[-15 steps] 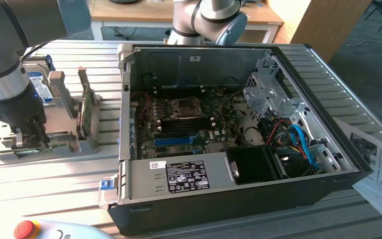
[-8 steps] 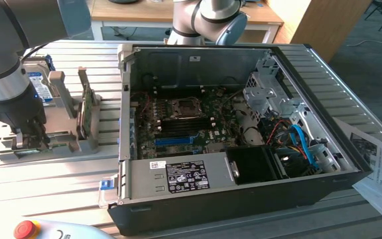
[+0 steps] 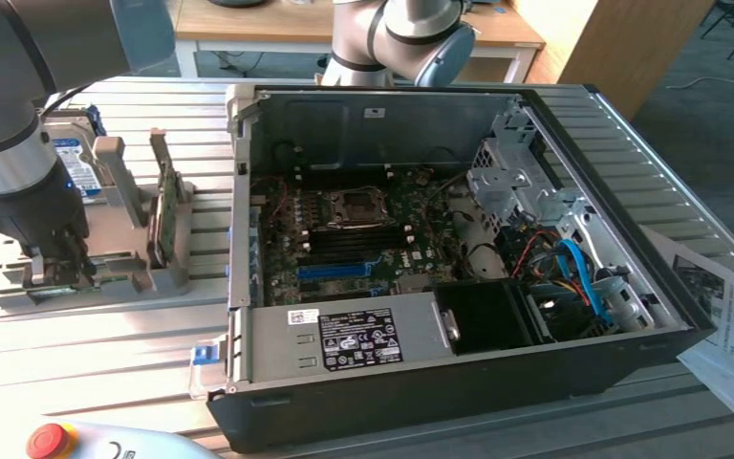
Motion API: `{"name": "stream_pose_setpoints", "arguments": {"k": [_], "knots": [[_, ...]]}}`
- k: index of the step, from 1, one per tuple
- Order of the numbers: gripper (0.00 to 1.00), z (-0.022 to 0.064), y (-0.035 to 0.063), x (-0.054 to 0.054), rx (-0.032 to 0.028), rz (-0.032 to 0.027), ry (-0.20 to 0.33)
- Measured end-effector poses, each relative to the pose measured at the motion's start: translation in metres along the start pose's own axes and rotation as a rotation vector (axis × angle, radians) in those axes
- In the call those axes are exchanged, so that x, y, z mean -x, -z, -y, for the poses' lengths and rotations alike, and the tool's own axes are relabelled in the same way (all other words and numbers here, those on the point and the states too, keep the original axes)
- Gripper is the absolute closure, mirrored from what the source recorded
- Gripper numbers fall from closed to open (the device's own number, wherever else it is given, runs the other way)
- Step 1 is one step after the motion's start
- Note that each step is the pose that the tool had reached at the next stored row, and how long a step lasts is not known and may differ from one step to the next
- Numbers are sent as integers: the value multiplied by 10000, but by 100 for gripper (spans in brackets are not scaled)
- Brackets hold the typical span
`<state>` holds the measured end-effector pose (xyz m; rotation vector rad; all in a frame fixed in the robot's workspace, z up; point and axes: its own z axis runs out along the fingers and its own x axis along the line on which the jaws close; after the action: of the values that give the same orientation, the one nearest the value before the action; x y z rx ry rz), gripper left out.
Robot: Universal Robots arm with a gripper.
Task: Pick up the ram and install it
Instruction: 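Pick up the ram and move it above insertion slot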
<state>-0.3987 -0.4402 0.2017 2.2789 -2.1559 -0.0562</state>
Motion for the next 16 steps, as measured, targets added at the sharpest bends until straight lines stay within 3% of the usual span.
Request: {"name": "stream_pose_setpoints", "arguments": {"k": [16], "knots": [[78, 17, 2, -29, 1, -1, 9]]}}
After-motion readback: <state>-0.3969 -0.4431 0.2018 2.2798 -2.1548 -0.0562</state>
